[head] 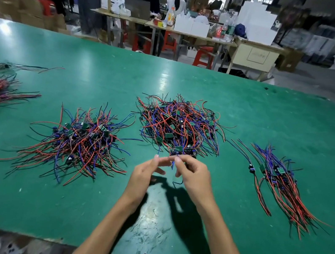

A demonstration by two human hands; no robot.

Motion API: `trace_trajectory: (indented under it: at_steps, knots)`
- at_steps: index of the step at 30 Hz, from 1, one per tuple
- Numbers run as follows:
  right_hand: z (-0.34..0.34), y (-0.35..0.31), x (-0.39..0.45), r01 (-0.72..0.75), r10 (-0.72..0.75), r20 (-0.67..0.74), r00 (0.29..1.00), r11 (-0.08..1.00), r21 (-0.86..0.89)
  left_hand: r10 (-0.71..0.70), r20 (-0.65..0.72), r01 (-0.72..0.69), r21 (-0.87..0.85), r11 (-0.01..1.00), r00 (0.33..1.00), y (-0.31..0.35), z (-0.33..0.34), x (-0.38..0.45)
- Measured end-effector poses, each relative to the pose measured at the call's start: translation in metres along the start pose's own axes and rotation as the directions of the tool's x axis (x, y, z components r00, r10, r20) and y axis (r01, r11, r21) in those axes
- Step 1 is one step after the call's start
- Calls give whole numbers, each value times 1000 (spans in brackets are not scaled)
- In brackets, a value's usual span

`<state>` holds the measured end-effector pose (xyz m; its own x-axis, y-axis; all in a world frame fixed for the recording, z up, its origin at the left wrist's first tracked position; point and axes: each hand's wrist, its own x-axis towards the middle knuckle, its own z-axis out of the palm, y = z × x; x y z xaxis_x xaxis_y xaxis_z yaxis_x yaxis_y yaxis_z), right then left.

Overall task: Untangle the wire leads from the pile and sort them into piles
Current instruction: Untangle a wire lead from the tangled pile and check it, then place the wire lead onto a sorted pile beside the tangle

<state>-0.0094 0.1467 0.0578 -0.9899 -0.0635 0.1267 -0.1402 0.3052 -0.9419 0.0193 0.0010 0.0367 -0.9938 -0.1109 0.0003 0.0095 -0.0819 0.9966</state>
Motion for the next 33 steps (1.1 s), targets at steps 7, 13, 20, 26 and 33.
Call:
trace_trajectory:
  at_steps: [7, 13, 20, 26, 33]
  knots:
    - [28, -7, -22, 203, -179, 97, 979, 836, -509, -206, 47, 210, -138, 968, 977, 14, 11, -3]
    - [24, -6, -29, 198, -108, 214, 971, 865, -461, -205, 66, 213, -147, 966, 977, 11, -3, -7]
    - [34, 5, -25, 167, -129, 256, 958, 977, -133, -116, -69, 105, -146, 984, 991, 15, -9, -6]
    - [31, 9, -1, 124, -105, 73, 992, 936, -329, 114, -353, -137, -42, 990, 929, 56, -57, 31]
    - [23, 28, 52, -138, 110, -82, 990, 785, -605, 154, -573, 237, 549, 802, 805, 66, -110, 56]
